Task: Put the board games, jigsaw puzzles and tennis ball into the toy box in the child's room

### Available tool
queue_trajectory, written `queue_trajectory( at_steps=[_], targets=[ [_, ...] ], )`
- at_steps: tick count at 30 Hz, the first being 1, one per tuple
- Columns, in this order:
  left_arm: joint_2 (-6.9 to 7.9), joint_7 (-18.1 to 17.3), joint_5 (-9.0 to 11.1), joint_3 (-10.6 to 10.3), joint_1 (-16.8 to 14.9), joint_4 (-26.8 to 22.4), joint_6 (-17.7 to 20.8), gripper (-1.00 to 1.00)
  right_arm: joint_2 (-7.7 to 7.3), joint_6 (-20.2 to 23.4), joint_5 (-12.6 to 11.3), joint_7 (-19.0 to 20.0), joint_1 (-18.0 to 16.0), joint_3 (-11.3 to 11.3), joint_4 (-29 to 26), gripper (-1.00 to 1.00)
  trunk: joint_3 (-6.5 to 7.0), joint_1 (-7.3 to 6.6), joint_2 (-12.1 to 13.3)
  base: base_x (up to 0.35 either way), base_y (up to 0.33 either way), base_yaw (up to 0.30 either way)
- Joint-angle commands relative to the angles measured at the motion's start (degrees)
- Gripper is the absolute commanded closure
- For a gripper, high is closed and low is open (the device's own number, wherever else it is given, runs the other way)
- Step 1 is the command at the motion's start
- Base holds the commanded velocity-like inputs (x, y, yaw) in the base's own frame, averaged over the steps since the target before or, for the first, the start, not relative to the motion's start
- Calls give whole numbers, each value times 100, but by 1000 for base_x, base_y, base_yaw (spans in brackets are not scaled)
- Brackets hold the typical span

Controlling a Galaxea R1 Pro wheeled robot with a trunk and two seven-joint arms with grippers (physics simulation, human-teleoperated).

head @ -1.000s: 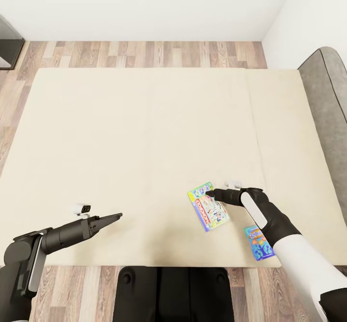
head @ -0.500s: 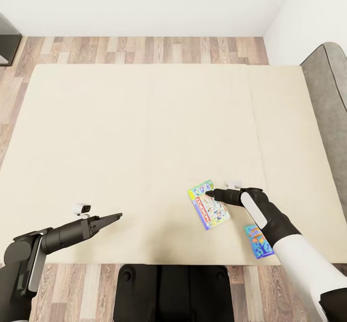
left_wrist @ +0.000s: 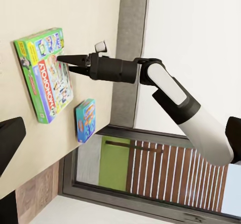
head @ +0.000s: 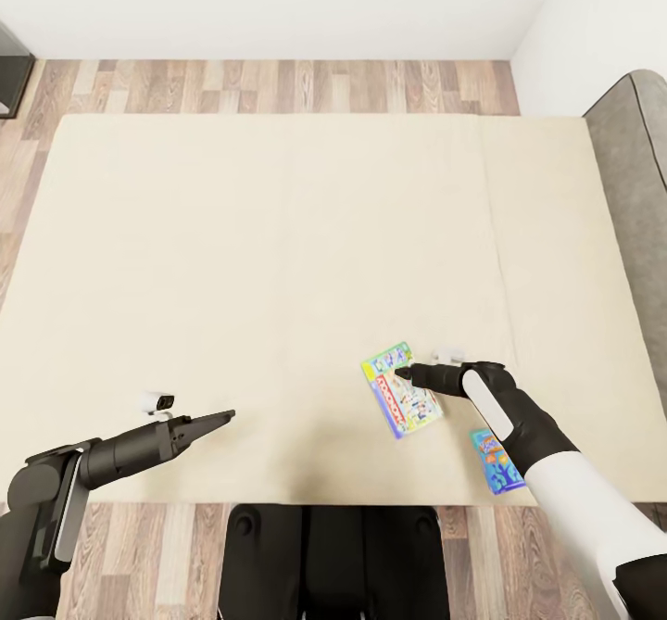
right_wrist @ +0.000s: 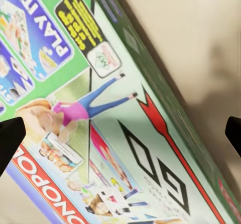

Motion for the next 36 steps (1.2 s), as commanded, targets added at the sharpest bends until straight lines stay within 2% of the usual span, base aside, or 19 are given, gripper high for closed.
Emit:
queue_trajectory(
  at_steps=[1,25,36],
  targets=[
    [1,-21,-2,1,-1,-2,62,-100,-5,18,18,16,-3,12,-4,-100,-15,3,-9,0,0,0],
    [1,-14,-2,1,1,-2,65,-100,-1,34,0,27,-3,8,-4,-100,-232,3,-9,0,0,0],
    [1,-21,-2,1,0,-2,61,-100,33,65,-16,33,-3,4,-17,-100,-280,3,-9,0,0,0]
  ],
)
